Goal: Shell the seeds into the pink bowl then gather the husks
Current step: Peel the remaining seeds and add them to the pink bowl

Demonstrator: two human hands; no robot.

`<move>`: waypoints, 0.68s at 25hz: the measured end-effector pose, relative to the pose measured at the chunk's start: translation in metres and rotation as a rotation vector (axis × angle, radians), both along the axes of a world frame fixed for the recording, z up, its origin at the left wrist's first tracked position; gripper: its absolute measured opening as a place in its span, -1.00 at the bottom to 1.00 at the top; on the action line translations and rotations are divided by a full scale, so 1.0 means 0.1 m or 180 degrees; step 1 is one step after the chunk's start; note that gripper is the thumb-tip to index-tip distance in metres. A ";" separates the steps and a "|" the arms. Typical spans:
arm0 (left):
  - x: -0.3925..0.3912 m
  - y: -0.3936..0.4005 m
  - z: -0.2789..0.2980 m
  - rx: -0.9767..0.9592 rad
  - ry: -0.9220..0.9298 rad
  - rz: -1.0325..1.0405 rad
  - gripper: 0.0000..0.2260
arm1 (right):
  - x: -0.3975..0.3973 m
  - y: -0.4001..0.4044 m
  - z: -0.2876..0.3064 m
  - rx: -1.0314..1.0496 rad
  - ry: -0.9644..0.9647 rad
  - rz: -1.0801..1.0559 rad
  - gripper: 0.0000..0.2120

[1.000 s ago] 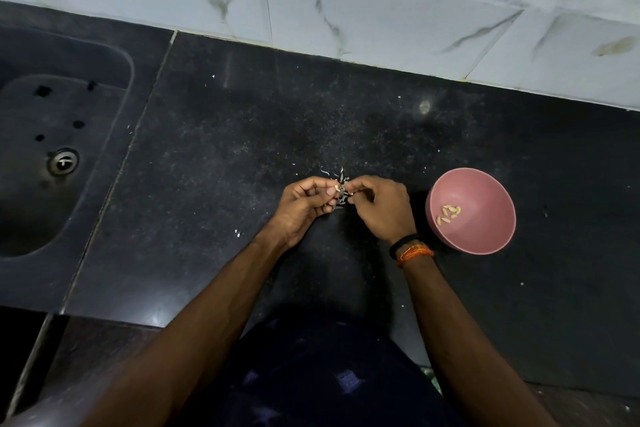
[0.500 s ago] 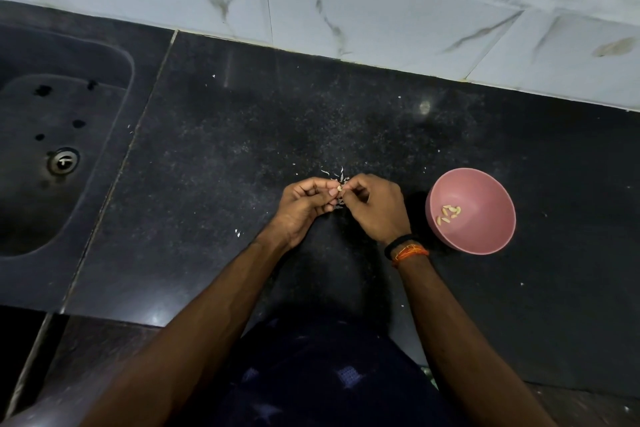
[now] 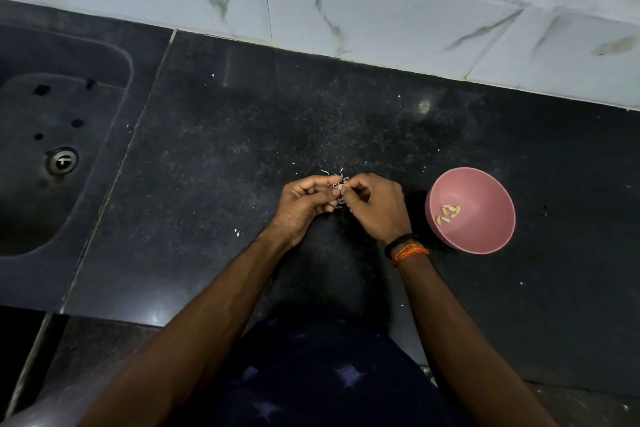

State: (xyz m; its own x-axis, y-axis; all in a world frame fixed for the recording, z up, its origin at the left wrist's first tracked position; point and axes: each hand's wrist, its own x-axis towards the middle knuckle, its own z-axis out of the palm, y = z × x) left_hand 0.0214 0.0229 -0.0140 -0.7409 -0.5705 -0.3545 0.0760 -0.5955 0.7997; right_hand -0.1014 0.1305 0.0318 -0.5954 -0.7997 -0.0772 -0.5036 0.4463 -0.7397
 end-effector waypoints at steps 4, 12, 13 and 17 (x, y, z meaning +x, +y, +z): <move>0.01 0.00 0.00 0.0040 0.0071 -0.0148 -0.78 | 0.01 -0.01 0.01 0.0035 0.0127 0.0096 -0.96; 0.04 -0.02 -0.04 -0.0005 0.0062 -0.0253 -0.85 | 0.03 0.01 0.04 0.0031 0.0394 0.0177 -0.97; 0.04 -0.02 -0.04 -0.0024 0.0063 -0.0261 -0.85 | 0.04 0.01 0.05 0.0033 0.0459 0.0191 -0.96; 0.03 0.00 -0.06 -0.0106 0.0084 -0.0234 -0.87 | 0.06 -0.01 0.04 0.0035 0.0514 0.0157 -0.94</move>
